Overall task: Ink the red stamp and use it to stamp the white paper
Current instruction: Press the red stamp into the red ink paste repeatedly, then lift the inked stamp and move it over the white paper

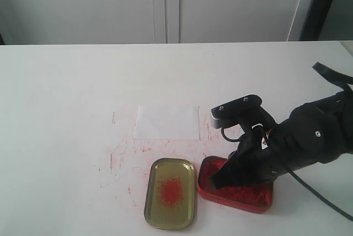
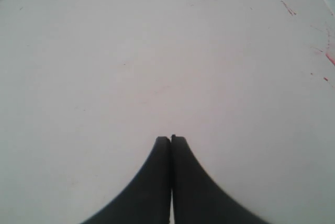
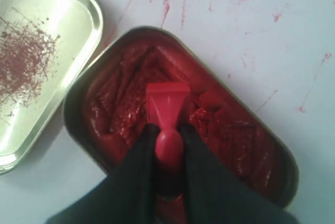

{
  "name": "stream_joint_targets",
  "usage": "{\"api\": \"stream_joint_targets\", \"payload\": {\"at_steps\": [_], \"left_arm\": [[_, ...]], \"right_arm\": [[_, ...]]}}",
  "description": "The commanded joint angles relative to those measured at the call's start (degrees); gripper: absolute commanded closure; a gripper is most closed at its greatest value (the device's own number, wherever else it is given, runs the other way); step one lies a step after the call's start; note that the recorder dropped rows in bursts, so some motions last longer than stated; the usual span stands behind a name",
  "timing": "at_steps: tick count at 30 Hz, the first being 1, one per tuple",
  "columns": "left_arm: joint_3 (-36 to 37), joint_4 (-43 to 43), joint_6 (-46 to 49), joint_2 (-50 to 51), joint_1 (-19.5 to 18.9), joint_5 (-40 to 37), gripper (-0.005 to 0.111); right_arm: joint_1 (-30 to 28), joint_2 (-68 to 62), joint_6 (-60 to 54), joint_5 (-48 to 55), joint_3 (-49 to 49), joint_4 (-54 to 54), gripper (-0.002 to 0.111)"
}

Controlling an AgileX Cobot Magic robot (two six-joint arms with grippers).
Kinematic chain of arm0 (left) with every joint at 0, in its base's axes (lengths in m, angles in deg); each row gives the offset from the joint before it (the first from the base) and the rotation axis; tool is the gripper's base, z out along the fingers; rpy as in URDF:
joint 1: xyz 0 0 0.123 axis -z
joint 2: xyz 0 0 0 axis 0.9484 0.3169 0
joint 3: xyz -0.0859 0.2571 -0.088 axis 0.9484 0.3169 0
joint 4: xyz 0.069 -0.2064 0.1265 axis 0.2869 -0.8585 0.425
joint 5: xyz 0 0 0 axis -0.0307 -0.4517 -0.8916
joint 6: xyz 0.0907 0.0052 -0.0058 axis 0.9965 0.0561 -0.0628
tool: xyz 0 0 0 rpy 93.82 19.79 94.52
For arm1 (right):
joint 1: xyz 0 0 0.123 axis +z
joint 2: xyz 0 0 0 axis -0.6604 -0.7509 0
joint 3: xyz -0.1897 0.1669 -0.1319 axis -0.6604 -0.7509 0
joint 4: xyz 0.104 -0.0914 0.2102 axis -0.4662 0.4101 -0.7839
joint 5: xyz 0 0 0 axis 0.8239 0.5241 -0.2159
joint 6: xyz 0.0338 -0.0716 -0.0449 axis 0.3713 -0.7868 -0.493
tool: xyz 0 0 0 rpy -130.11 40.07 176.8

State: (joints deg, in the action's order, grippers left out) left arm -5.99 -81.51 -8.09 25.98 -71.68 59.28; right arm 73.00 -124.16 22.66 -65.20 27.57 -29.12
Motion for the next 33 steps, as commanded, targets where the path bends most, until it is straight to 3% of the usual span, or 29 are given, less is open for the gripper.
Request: {"api": "stream_joint_targets", "payload": {"at_steps": [1,14,33], "left_arm": [[0.38,0.04,-0.05,-0.22,0.15,-0.49,0.107],[0.38,0.04,-0.05,-0.22,0.15,-0.49,0.107],[0.38,0.04,-0.05,-0.22,0.15,-0.49,0.107]], "right_arm": [[-0.33,1.6,-0.77,-0.78,-0.12,0.4,0.108],[-0.33,2.0,2.3,2.63,1.14,0.28,0.108],[-0.33,-2.73,6.68,20.92,20.83,0.19,0.108]]}}
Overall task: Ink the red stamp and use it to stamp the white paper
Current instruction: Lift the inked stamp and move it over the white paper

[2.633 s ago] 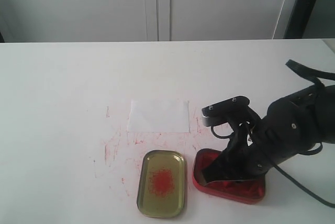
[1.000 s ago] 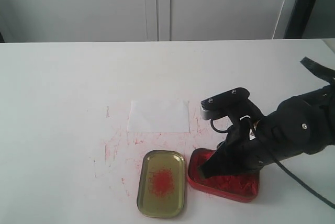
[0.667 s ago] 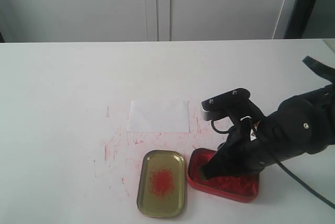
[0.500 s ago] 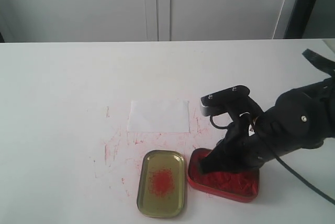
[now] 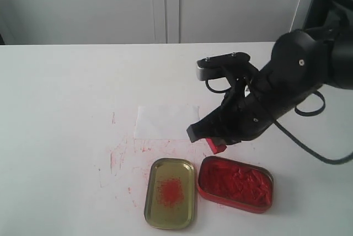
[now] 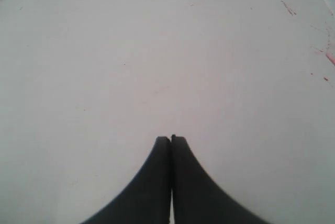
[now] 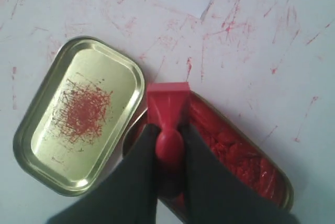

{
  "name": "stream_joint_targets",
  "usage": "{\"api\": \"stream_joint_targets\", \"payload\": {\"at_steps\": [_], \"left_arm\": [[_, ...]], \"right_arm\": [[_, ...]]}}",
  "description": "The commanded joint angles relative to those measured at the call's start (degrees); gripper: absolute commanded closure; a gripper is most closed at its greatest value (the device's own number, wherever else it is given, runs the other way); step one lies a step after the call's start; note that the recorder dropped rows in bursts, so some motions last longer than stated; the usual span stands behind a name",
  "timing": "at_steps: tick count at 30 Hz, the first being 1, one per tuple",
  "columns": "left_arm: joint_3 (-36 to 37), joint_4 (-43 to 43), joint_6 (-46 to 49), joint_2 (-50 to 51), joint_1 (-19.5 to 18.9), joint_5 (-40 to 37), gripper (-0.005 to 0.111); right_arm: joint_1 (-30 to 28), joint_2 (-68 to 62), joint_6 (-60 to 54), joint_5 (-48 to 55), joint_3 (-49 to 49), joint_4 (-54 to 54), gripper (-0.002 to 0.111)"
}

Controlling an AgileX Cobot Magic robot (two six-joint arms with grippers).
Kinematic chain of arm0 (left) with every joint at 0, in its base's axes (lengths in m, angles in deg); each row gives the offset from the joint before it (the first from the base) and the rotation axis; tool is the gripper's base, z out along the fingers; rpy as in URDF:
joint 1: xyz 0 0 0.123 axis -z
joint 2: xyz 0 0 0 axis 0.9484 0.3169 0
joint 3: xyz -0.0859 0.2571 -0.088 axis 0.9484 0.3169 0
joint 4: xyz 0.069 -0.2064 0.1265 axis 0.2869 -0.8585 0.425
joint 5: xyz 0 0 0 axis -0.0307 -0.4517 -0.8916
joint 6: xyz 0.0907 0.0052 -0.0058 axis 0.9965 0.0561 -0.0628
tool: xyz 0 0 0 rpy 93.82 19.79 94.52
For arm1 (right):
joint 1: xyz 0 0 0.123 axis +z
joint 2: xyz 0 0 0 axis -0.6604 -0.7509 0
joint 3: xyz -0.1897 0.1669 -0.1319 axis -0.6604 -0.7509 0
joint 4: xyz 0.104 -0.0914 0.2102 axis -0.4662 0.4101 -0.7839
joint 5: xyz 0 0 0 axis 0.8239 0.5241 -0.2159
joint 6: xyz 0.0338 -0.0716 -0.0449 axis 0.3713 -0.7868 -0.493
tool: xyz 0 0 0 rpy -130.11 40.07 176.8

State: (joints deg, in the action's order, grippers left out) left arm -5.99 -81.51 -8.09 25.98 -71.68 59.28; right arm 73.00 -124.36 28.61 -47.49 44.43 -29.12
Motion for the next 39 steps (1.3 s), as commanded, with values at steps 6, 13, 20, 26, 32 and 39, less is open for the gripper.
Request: {"api": "stream_joint_targets", "payload": {"at_steps": [6,13,20,26,32,39], "left_arm": [[0.38,0.04,-0.05,-0.22,0.15,-0.49,0.107],[0.38,0.04,-0.05,-0.22,0.15,-0.49,0.107],[0.38,0.04,-0.05,-0.22,0.15,-0.49,0.107],[0.38,0.04,-0.05,-0.22,0.15,-0.49,0.107],[0.38,0.04,-0.05,-0.22,0.15,-0.49,0.107],[0.38,0.04,-0.05,-0.22,0.15,-0.49,0.107]], "right_arm": [[-0.33,-7.92,0.96,6.06,11.02,0.19,0.108],[-0.33,-14.69,0.96,10.33,19.79,0.61,0.108],[-0.33,-22.05,0.96,13.44,30.14,2.81,0.108],[-0.11,-29.08,0.96,15.59,38.8,4.35,0.108],[2.51,-34.65,2.19,17.12,45.52,7.14,0.108],[4.97,-39.84,2.9,19.57,51.36,9.19,0.108]]}}
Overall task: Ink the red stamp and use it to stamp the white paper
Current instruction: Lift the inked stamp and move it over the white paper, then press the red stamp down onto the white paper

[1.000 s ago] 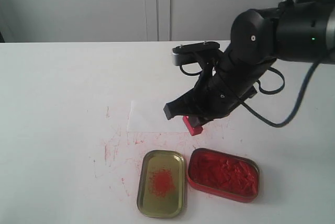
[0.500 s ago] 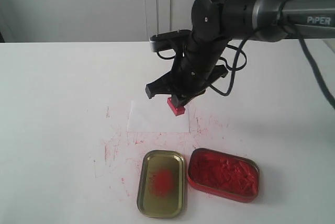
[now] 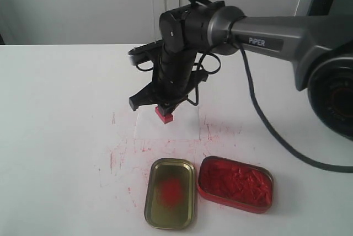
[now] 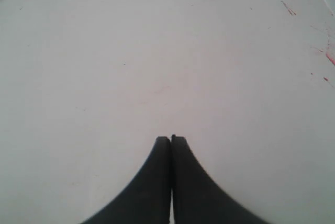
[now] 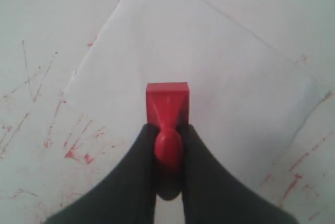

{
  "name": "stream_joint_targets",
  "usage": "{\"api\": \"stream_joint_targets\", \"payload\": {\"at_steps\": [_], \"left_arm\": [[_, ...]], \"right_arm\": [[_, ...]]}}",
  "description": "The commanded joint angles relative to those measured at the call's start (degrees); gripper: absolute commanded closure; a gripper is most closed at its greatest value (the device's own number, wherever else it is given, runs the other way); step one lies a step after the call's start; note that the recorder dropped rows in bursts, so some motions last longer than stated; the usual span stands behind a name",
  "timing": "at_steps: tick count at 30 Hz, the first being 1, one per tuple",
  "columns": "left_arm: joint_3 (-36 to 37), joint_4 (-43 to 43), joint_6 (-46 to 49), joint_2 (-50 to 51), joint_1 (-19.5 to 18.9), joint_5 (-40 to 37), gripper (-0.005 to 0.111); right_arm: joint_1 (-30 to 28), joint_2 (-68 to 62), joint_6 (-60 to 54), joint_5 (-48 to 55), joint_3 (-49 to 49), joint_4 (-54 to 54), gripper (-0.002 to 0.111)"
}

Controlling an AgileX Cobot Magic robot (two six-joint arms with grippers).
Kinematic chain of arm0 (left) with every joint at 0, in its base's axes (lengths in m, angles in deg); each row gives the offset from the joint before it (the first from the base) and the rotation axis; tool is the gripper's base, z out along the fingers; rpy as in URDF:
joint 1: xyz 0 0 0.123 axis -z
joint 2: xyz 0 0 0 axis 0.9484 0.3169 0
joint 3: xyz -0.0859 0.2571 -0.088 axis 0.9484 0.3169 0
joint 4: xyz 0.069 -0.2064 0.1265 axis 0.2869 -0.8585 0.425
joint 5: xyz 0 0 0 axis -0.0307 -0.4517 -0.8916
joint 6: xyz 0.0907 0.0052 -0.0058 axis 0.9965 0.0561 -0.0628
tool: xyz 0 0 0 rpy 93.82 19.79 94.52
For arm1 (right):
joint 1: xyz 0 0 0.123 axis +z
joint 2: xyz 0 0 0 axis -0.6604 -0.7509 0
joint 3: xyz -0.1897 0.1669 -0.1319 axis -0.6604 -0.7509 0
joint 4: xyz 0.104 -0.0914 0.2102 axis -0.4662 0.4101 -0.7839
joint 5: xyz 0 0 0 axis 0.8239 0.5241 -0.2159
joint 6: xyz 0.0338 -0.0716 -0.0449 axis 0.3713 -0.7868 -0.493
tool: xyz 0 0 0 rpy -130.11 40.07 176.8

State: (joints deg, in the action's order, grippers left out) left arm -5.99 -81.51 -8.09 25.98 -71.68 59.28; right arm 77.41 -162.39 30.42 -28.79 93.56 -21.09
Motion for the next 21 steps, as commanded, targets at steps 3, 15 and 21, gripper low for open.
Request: {"api": "stream_joint_targets", "payload": {"at_steps": [3,15,21], "left_arm": [[0.38,0.04,-0.05,-0.22,0.15,-0.49,0.107],[0.38,0.04,-0.05,-0.22,0.15,-0.49,0.107],[0.38,0.04,-0.05,-0.22,0.15,-0.49,0.107]], "right_arm": [[0.56,-2.9,2.8,1.18,3.36,3.06,0.108],[0.56,-3.72,2.8,1.13,3.91,4.4,0.108],[0.56,-4.68,3.36,0.66,3.91,4.4,0.108]]}}
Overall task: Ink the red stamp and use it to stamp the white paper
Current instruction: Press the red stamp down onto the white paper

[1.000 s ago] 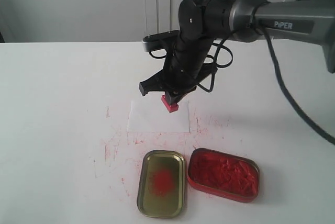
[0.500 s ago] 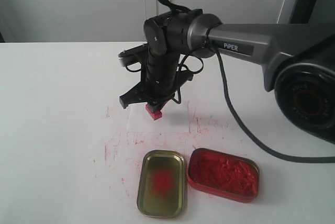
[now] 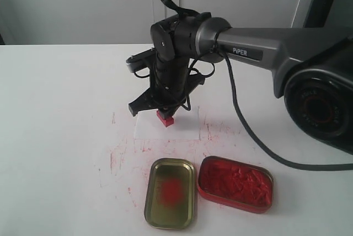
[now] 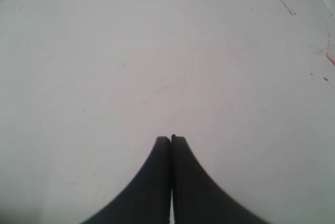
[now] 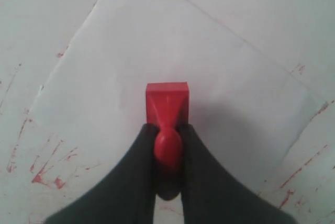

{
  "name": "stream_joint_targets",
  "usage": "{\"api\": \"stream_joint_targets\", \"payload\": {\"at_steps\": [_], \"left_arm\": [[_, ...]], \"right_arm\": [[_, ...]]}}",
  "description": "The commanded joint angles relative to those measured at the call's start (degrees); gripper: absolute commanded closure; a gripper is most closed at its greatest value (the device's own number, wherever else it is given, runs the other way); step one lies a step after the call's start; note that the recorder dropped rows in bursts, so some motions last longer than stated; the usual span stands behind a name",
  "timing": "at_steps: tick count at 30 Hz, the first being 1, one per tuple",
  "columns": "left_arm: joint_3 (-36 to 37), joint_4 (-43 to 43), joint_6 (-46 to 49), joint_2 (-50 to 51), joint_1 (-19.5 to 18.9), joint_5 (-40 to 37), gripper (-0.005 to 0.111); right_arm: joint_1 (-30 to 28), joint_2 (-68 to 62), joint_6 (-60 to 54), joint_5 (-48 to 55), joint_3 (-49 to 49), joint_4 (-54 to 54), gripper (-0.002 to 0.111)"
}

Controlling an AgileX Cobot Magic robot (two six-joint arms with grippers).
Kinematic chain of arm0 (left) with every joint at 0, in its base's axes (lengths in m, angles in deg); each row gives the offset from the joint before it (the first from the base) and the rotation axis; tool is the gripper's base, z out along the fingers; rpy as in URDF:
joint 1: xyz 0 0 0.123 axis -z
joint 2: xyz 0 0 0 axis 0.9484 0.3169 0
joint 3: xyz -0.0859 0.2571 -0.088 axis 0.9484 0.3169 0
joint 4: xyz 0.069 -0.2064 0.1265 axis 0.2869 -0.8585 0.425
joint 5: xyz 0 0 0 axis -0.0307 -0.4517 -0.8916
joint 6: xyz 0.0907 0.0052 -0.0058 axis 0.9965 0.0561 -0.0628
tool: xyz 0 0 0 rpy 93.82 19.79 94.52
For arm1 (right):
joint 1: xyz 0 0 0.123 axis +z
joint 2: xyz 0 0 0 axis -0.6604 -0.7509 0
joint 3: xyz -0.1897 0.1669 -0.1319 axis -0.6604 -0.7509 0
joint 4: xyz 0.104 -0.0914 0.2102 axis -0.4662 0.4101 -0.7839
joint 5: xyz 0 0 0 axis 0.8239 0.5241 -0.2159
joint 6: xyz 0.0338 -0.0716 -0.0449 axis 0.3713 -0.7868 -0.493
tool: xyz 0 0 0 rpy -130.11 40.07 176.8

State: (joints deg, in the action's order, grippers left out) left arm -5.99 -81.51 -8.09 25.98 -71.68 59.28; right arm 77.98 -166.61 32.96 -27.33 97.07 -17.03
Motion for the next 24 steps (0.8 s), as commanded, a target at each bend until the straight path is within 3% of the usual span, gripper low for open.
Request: {"api": "stream_joint_targets", "payload": {"at_steps": [1,24], "left_arm": [[0.38,0.04,-0.05,-0.22,0.15,-0.49,0.107],[0.38,0.04,-0.05,-0.22,0.15,-0.49,0.107]], "right_arm": [[-0.01,-0.6,1.07,-1.07,0.4,0.35,0.108],[-0.01,-10.56,1.24,4.7,0.3,0.35,0.108]]}}
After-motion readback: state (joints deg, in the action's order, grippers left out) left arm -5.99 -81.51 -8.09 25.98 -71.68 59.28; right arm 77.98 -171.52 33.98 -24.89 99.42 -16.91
